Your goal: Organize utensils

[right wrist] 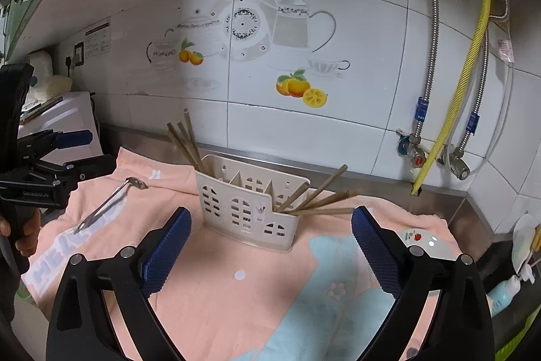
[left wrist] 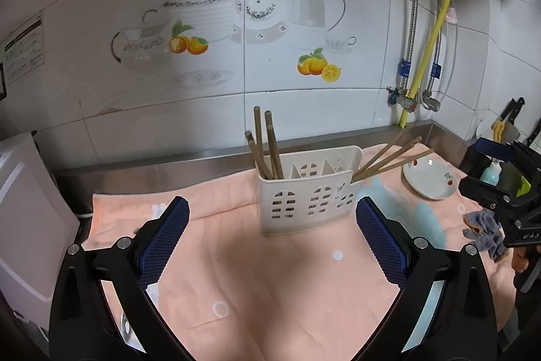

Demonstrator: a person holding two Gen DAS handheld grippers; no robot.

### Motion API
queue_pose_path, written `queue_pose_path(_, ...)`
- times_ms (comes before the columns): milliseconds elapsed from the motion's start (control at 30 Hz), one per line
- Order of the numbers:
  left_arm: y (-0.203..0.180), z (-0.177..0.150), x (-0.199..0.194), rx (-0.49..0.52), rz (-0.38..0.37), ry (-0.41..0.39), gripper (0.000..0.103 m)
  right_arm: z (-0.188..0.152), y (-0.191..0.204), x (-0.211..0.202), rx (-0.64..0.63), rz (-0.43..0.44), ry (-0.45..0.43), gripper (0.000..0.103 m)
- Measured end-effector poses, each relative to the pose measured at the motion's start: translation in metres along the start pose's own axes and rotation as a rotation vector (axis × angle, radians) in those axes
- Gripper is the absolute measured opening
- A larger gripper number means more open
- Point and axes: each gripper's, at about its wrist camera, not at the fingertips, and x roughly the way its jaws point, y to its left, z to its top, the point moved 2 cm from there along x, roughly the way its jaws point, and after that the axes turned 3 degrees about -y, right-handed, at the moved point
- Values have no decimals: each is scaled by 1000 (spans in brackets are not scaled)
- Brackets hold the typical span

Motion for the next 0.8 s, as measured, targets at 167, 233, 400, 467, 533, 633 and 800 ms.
queue_pose_path(167, 4, -11, -12, -29, 4, -7, 98, -12, 9, -12, 1, 2, -4, 94)
queue_pose_path(233, 5, -16, -16, -34, 4, -4, 98, -16, 12, -16, 2, 0, -5, 94)
queue_pose_path(400, 5, -33, -29, -23, 30, -8, 98, -28, 20, -27, 15, 2, -9, 95)
queue_pose_path(467, 7, -38, -34, -25, 32, -8, 98, -33, 24, -32, 5, -12, -11, 95)
queue_pose_path(533, 8, -43, -38, -29, 36, -7, 98, -38, 28, -35, 1, -15, -9, 96)
queue_pose_path(633, 11, -49, -45, -38, 42, -7, 98, -45, 33, -39, -12, -33, -4, 96)
queue_pose_path(800, 12, -64, -52, -35, 62, 7, 98, -58, 41, -45, -10, -41, 4, 96)
